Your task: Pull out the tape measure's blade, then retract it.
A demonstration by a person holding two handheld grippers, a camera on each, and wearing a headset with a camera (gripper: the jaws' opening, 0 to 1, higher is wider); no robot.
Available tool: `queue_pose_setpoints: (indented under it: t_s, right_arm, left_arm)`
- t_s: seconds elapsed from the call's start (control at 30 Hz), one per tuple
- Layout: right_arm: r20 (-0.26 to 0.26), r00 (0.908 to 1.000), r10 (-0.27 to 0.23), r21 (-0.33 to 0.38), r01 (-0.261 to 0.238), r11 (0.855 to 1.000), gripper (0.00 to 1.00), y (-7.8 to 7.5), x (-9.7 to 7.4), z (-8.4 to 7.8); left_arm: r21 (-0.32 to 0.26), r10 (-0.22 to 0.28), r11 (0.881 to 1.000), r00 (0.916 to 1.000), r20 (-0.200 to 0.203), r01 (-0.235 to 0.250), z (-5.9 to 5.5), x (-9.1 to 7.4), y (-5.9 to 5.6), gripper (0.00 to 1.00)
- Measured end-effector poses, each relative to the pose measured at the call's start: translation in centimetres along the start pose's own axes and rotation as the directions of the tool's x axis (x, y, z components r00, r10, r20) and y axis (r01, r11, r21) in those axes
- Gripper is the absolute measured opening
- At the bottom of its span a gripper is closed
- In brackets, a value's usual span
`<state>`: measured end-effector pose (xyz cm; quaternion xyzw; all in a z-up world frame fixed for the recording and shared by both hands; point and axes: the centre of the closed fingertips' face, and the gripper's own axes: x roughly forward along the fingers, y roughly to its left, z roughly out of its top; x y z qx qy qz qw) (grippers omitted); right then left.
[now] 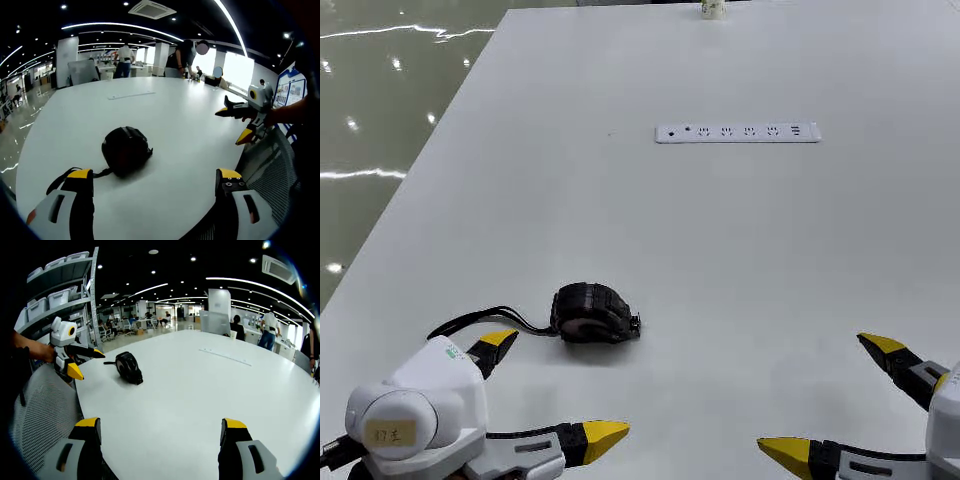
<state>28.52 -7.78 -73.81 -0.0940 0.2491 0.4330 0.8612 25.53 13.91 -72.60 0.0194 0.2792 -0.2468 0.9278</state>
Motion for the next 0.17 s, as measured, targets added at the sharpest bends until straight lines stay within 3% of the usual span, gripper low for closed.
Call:
queue_pose_setpoints:
  t_s: [0.17]
  right_arm:
    - [-0.003, 1.0000, 0.006, 0.001, -0.006, 1.000, 0.99, 0.19, -0.10, -0.07]
  left_arm:
    - [0.013, 0.008, 1.000, 1.0000, 0.005, -0.008, 0.08, -0.03, -0.14, 0.99]
